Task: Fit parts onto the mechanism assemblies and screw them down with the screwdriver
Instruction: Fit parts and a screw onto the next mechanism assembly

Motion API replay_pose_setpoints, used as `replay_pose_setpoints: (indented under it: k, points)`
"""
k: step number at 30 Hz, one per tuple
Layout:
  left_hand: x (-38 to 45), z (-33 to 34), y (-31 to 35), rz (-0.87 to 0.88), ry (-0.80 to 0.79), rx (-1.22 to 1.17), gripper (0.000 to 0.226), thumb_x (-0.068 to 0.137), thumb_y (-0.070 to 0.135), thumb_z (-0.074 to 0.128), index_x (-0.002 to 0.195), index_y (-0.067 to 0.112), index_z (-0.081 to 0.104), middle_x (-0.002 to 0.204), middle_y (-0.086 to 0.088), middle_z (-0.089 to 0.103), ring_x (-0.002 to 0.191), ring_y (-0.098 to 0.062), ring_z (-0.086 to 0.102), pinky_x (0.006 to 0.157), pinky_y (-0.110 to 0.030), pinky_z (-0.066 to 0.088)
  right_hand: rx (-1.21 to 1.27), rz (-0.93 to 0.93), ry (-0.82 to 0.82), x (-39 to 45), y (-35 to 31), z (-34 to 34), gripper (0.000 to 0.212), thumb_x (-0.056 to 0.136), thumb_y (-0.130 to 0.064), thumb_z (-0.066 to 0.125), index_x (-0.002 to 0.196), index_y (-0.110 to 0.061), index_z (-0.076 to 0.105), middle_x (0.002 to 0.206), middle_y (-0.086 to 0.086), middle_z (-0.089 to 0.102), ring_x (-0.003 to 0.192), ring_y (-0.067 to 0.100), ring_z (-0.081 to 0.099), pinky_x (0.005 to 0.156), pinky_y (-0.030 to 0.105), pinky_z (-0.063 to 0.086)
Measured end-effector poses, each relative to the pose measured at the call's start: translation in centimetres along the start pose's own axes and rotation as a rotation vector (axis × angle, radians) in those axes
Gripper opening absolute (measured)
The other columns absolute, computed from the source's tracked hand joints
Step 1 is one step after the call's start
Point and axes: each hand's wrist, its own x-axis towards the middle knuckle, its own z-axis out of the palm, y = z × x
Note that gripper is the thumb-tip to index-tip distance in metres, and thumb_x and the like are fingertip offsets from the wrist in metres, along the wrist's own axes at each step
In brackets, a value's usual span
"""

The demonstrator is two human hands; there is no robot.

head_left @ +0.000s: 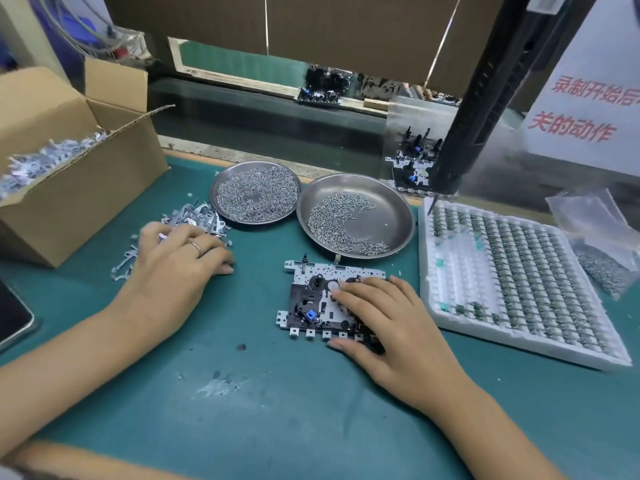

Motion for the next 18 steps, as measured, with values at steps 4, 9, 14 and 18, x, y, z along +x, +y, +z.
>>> replay_pose_setpoints:
  k: [4,9,14,18]
  points:
    - [0.6,-1.2,0.7,-0.091,-0.069,-0.037,0.036,0.094,0.034,0.045,0.075,0.015,0.069,0.089,0.004,0.070,0.089,-0.025,0.063,0.083,-0.038,0.022,0.057,0.008,0.005,-0.2,0.1,-0.1,0.047,0.089,-0.049,0.052,0.121,-0.016,0.064,0.123,-0.004,0.061,0.117,0.018,0.052,0.106,0.041,0.029]
    - [2.2,-2.5,2.1,-0.463,-0.163,-0.727,0.011,0.088,0.025,0.063,0.078,0.030,0.065,0.083,0.016,0.068,0.081,0.004,0.057,0.082,-0.013,0.036,0.310,0.055,0.264,-0.1,0.1,-0.2,0.028,0.092,-0.028,0.054,0.103,-0.010,0.072,0.110,-0.001,0.066,0.106,0.017,0.057,0.099,0.041,0.037]
    - [3.7,-2.8,5.4,-0.511,-0.209,-1.167,0.007,0.082,0.020,0.063,0.082,0.018,0.070,0.084,0.006,0.073,0.079,-0.001,0.065,0.072,-0.007,0.046,0.520,0.146,0.440,0.3,-0.6,0.0,0.020,0.093,-0.015,0.056,0.104,-0.007,0.070,0.104,-0.001,0.067,0.100,0.017,0.062,0.089,0.033,0.048]
    - [3.8,-2.0,8.4,-0.355,-0.321,-1.413,0.015,0.074,0.021,0.062,0.084,0.013,0.070,0.086,0.004,0.075,0.083,-0.002,0.068,0.075,-0.010,0.047,0.674,0.244,0.387,0.9,-1.0,-0.2,0.024,0.091,-0.014,0.058,0.113,-0.014,0.066,0.109,-0.005,0.067,0.105,0.011,0.061,0.092,0.024,0.046]
